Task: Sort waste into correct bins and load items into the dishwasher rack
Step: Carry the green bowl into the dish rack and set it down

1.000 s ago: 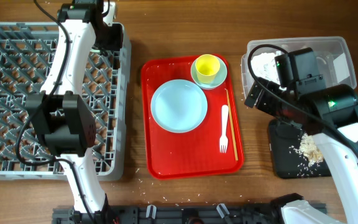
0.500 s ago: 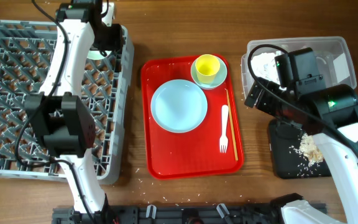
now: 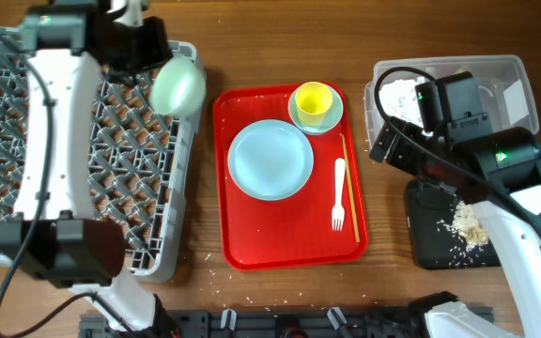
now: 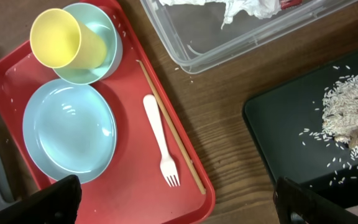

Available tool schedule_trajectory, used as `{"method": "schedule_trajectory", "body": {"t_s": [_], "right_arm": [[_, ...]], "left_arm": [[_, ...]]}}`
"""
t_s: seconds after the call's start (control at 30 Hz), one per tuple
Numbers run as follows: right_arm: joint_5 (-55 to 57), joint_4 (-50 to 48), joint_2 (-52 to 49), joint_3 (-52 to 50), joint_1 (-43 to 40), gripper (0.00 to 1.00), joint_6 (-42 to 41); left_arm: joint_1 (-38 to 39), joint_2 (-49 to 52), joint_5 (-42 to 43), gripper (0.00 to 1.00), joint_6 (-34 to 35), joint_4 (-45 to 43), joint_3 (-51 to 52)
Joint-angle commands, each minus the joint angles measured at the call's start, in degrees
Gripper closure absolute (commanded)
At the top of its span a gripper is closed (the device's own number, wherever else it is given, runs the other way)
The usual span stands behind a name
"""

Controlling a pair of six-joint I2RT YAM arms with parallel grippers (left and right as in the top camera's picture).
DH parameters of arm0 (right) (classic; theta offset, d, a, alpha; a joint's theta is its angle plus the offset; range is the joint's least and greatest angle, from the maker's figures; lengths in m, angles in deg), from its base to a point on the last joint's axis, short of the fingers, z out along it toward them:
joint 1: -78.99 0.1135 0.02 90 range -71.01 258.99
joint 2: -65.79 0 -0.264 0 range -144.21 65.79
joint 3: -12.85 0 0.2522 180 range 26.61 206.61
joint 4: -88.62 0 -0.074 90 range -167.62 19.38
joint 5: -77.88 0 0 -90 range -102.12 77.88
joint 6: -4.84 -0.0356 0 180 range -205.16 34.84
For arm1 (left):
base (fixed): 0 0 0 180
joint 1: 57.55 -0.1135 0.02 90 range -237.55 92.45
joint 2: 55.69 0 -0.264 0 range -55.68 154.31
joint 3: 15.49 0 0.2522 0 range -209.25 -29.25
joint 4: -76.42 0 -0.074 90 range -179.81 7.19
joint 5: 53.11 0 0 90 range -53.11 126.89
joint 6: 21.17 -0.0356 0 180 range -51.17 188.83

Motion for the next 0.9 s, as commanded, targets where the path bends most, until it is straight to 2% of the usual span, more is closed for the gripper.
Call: {"method": "schedule_trajectory", "body": {"t_s": [0.0, 0.13, 0.17, 0.2, 0.23, 0.3, 0.4, 0.43, 0.5, 0.57, 0.67, 0.8, 0.87], "right_arm": [[0.6, 0.0, -0.2, 0.8, -0.1, 0.0, 0.7], [0.6, 0.0, -0.2, 0.8, -0.1, 0.0, 0.6], [0.6, 0.0, -0.2, 0.8, -0.1, 0.0, 0.7], [0.6, 0.0, -0.2, 0.8, -0.1, 0.0, 0.7], [0.6, 0.0, -0.2, 0.8, -0.1, 0.0, 0.7], [0.6, 0.0, -0.2, 0.8, -0.1, 0.0, 0.7], [0.6, 0.0, -0.2, 0.8, -0.1, 0.0, 0.7], [0.6, 0.0, -0.2, 0.8, -0.1, 0.0, 0.7], [0.6, 0.0, -0.2, 0.8, -0.1, 0.0, 0.7], [0.6, 0.0, -0.2, 0.8, -0.1, 0.0, 0.6], [0.6, 0.0, -0.2, 0.8, -0.1, 0.0, 0.7], [0.6, 0.0, -0.2, 0.8, -0.1, 0.0, 0.7], [0.6, 0.0, -0.2, 0.8, -0.1, 0.0, 0.7]], "left_arm": [[-11.1, -2.5, 18.7, 0.96, 1.7, 5.7, -0.1], [-24.0, -2.5, 22.8, 0.96, 1.4, 12.2, -0.1], [-25.4, -2.5, 22.8, 0.93, -1.4, 14.0, -0.1], [-25.6, -2.5, 22.8, 0.85, -5.4, 15.5, -0.1], [-25.0, -2.5, 22.7, 0.66, -12.0, 18.3, -0.1], [-21.4, -2.5, 22.1, 0.41, -17.3, 20.2, -0.1], [-12.2, -2.5, 11.8, 0.33, -17.8, 18.1, -0.1], [-8.3, -2.5, 7.1, 0.18, -17.7, 16.7, -0.1], [-1.1, -2.2, -9.2, 0.11, -9.2, 13.0, -0.1], [4.1, -1.2, -17.7, 0.13, -7.4, 11.4, -0.1], [7.7, 1.2, -22.5, 0.15, -7.4, 11.1, -0.1], [9.3, 7.6, -23.0, 0.32, -5.9, 11.6, -0.1], [9.5, 10.0, -23.7, 0.33, -5.7, 11.2, -0.1]]}}
